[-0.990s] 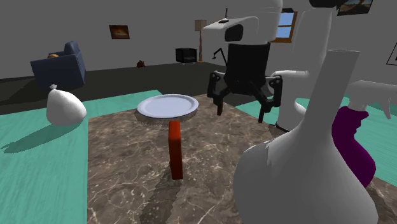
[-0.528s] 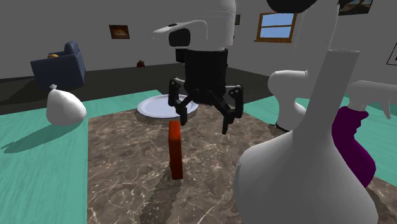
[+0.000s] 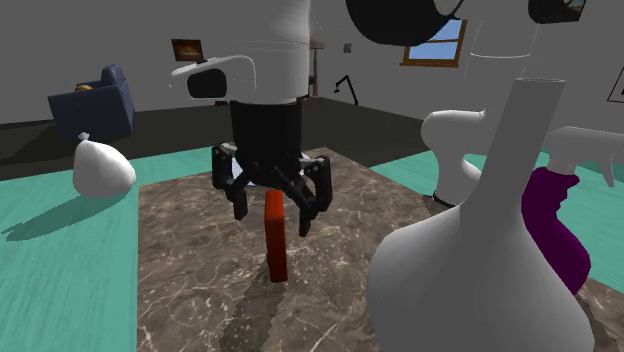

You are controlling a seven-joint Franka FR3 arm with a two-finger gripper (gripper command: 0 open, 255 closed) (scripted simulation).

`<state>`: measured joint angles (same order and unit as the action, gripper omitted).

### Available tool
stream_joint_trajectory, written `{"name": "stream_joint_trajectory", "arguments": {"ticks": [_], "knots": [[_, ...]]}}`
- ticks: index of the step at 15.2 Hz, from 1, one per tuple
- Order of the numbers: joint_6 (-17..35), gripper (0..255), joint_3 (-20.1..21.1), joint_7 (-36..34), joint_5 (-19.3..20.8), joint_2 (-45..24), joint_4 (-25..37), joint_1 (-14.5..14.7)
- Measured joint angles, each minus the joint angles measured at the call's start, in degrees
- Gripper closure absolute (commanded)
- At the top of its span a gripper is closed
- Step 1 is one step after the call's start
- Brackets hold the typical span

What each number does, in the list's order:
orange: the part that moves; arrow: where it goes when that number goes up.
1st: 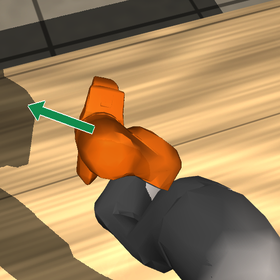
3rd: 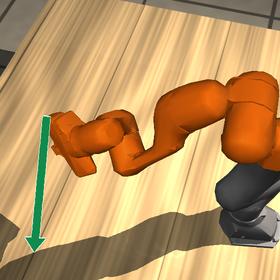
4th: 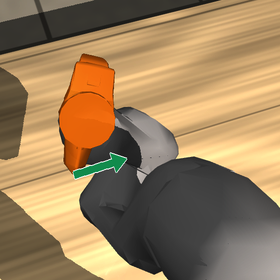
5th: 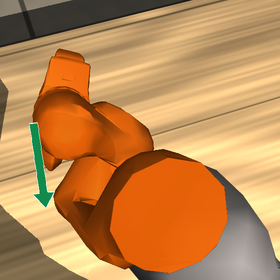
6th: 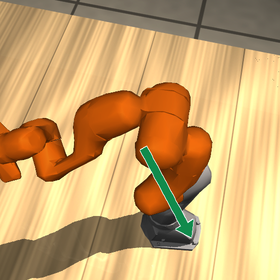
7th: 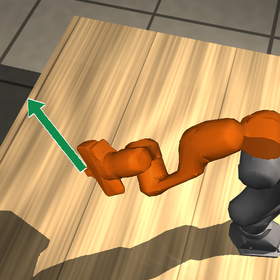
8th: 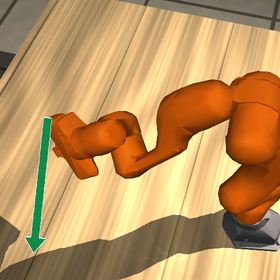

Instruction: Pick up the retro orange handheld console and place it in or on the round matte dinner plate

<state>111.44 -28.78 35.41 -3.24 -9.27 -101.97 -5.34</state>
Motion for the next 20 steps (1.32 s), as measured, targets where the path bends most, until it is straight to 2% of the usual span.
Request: {"name": "stream_joint_trajectory", "arguments": {"ticks": [5,11,12,20], "knots": [[3.37,0,0.09,0.50,-0.69,-1.17,-2.34,-0.20],[3.89,0,0.10,0.57,-0.76,-1.28,-2.73,-0.22],[3.89,255,0.10,0.57,-0.76,-1.28,-2.73,-0.22],[3.87,255,0.12,0.57,-0.78,-1.26,-2.69,-0.21]]}}
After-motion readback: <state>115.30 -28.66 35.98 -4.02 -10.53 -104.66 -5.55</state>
